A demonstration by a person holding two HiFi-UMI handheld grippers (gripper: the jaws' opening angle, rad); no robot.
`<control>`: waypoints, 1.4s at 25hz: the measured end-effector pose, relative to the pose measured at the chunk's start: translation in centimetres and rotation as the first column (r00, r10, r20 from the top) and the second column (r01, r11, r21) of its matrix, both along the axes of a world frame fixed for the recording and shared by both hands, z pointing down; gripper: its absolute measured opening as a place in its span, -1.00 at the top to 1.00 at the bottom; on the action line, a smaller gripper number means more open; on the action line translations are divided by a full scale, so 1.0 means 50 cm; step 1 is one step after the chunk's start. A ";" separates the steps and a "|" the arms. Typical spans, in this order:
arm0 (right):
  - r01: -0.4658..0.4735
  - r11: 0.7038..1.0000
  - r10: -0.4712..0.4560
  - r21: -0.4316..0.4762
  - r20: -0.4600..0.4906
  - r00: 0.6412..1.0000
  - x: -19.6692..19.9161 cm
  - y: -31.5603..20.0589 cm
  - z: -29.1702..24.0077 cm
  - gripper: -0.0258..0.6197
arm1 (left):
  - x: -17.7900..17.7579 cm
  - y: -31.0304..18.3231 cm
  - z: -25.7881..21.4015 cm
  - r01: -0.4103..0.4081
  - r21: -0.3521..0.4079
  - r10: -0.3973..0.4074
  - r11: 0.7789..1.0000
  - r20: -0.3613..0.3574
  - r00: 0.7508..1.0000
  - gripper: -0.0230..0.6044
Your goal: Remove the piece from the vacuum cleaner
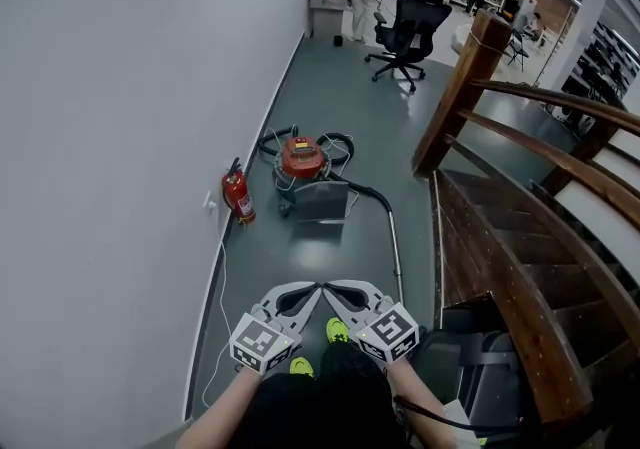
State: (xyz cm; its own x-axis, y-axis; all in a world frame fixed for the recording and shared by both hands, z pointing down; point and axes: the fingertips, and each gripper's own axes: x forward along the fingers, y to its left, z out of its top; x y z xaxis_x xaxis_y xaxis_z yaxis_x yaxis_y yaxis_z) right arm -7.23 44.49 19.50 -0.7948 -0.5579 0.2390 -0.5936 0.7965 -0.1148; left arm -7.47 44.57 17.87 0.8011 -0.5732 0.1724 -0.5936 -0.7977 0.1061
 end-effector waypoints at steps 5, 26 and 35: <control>0.014 1.000 -0.014 -0.010 0.004 1.000 0.002 -0.036 0.016 0.87 | 0.003 -0.033 0.020 0.014 -0.022 -0.014 1.000 0.003 1.000 0.90; 0.146 0.987 -0.144 -0.073 0.028 0.989 0.102 -0.356 0.047 0.87 | 0.106 -0.354 0.052 0.084 -0.085 -0.081 0.993 0.043 0.996 0.90; 0.220 0.970 -0.219 -0.107 0.025 0.975 0.140 -0.456 0.077 0.87 | 0.145 -0.454 0.083 0.146 -0.124 -0.140 0.982 0.050 0.989 0.91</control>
